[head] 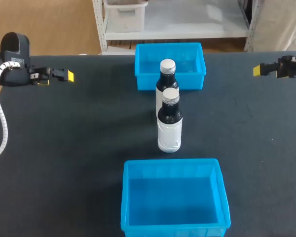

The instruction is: Pick up the bottle, and place it in the far bin if it is heavy, or in the near bin if it is light.

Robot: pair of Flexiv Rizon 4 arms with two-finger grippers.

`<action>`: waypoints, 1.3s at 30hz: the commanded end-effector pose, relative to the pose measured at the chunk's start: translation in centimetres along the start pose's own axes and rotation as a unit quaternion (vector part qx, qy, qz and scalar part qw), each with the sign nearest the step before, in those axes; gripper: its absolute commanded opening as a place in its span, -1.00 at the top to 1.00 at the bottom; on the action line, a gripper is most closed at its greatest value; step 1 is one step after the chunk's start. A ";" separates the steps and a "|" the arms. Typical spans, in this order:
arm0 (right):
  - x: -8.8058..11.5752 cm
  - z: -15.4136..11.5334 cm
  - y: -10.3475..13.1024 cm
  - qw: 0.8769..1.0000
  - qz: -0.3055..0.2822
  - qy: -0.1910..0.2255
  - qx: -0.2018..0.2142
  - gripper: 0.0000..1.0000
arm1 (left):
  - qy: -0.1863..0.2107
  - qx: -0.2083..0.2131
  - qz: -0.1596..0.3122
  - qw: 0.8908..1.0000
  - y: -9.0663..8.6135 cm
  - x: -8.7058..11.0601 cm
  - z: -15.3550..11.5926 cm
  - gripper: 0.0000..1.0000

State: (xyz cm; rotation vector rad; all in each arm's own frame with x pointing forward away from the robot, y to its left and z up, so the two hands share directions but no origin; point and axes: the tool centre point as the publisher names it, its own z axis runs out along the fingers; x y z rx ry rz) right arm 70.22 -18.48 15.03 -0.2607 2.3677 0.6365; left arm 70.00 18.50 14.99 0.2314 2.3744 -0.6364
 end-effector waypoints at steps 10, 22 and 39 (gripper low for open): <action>-0.8 -0.4 -0.1 0.990 -0.103 -0.010 -0.101 -1.00 | 0.000 0.000 0.000 1.000 0.0 0.0 0.0 -1.00; -1.2 -0.7 -0.1 0.958 -0.190 -0.001 -0.217 -1.00 | 0.000 0.000 0.000 1.000 0.0 0.0 0.0 -1.00; -0.2 -2.5 0.9 0.883 -0.299 0.004 -0.362 -1.00 | 0.000 0.000 0.000 1.000 0.0 0.0 0.0 -1.00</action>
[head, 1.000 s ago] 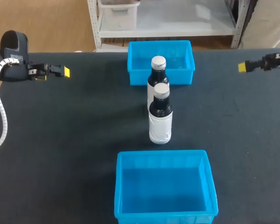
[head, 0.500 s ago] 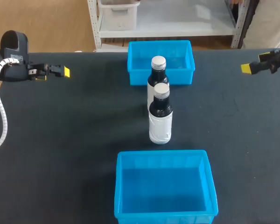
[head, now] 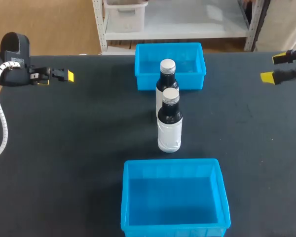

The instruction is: Pick up the bottle, and place it in the far bin if it is heavy, or in the near bin if it is light.

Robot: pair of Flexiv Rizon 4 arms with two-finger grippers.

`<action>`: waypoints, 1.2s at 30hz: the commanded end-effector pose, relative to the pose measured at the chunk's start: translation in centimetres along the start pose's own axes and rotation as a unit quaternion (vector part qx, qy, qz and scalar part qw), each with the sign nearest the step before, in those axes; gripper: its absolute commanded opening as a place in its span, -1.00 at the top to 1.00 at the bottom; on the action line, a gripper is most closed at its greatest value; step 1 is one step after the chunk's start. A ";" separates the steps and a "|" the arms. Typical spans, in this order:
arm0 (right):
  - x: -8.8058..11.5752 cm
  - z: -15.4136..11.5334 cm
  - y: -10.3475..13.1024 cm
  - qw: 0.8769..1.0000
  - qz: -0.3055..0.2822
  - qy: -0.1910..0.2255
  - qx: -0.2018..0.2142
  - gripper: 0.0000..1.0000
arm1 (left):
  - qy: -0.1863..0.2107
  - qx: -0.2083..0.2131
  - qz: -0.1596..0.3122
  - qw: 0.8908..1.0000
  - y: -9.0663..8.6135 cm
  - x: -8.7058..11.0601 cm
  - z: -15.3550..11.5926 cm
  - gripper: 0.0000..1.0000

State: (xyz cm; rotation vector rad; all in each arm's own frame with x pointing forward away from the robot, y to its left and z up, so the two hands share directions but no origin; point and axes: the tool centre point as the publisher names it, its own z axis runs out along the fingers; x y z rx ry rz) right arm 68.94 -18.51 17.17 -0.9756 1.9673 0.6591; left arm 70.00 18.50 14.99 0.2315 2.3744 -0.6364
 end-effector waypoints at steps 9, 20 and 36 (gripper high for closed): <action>0.6 -0.8 1.0 0.950 -0.069 0.008 -0.306 -1.00 | 0.000 0.000 0.000 1.000 0.0 0.0 0.0 -1.00; 0.5 -1.4 3.6 0.946 -0.110 0.007 -0.304 -1.00 | 0.000 0.000 0.000 1.000 0.0 0.0 0.0 -1.00; 0.6 -1.3 7.7 0.970 -0.123 -0.012 -0.208 -1.00 | 0.000 0.000 0.000 1.000 0.0 0.0 0.0 -1.00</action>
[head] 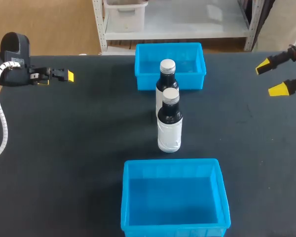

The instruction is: Pick up the bottle, and place it in the far bin if it is heavy, or in the near bin if it is light.

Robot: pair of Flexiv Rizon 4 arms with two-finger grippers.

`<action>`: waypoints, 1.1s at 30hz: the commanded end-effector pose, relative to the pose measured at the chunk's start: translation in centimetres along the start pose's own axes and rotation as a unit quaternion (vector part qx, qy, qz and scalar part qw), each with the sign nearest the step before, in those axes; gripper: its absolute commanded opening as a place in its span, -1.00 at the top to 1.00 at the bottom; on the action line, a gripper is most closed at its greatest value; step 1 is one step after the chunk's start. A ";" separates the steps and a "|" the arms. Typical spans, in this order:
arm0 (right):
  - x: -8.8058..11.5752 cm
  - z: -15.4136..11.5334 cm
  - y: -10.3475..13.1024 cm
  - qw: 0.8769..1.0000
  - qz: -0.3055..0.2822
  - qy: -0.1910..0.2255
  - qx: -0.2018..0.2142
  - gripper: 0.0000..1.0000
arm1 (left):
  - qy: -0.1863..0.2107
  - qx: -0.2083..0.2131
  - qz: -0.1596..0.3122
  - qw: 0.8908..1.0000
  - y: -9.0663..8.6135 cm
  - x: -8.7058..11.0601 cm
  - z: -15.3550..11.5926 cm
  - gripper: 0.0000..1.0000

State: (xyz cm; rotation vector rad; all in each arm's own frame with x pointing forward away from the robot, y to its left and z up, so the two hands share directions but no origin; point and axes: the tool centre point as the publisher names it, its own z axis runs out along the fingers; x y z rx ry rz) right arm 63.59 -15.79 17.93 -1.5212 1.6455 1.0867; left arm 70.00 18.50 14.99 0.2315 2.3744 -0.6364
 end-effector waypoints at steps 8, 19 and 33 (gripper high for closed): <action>-0.6 2.1 2.5 0.995 -0.002 0.005 0.103 -1.00 | 0.000 0.000 0.000 1.000 0.0 0.0 0.0 -1.00; -1.3 4.9 3.0 0.993 -0.006 0.038 0.115 -1.00 | 0.000 0.000 0.000 1.000 0.0 0.0 0.0 -1.00; -2.1 8.5 3.5 0.994 -0.008 0.076 0.076 -1.00 | 0.000 0.000 0.000 1.000 0.0 0.0 0.0 -1.00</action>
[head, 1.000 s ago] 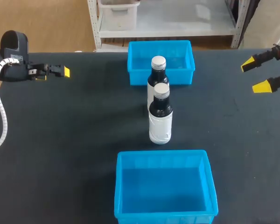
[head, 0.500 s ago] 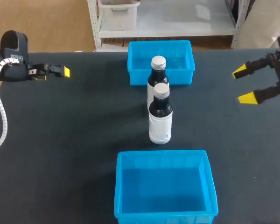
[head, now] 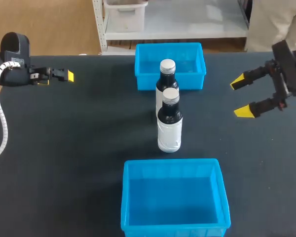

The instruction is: Pick up the bottle, and place it in the far bin if it is heavy, or in the near bin if it is light.

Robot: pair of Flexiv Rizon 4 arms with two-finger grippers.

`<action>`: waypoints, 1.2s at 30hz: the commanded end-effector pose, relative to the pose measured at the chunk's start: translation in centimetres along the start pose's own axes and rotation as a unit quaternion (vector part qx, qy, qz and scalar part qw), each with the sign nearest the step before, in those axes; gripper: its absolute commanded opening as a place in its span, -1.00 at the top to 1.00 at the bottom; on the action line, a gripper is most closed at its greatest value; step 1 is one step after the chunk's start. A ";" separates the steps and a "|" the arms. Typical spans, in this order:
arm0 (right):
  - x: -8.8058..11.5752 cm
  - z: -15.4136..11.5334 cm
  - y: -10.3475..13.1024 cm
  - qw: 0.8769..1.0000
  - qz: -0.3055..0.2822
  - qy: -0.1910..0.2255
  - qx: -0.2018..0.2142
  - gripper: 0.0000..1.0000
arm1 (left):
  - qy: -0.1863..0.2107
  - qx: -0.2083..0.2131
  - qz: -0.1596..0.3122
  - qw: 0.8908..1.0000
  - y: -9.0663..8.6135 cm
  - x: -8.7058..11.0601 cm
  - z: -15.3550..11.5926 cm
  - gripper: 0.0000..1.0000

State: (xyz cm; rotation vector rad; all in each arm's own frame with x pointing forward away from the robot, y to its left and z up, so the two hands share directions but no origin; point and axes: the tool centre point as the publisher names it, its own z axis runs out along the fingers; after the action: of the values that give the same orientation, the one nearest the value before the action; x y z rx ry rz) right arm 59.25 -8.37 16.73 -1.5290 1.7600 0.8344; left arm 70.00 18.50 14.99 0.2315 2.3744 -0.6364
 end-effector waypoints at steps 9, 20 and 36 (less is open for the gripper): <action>-0.9 3.2 0.2 1.000 0.004 0.009 -0.017 -1.00 | 0.000 0.000 0.000 1.000 0.0 0.0 0.0 -1.00; -2.2 6.0 1.2 0.999 0.003 -0.002 -0.036 -1.00 | 0.000 0.000 0.000 1.000 0.0 0.0 0.0 -1.00; -3.3 9.4 1.3 0.998 -0.006 -0.006 -0.056 -1.00 | 0.000 0.000 0.000 1.000 0.0 0.0 0.0 -1.00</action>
State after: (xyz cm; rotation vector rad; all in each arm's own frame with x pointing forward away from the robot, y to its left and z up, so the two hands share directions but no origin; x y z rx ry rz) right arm 58.35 0.76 14.32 -1.5994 1.7208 0.9428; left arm 70.00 18.50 14.99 0.2315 2.3744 -0.6364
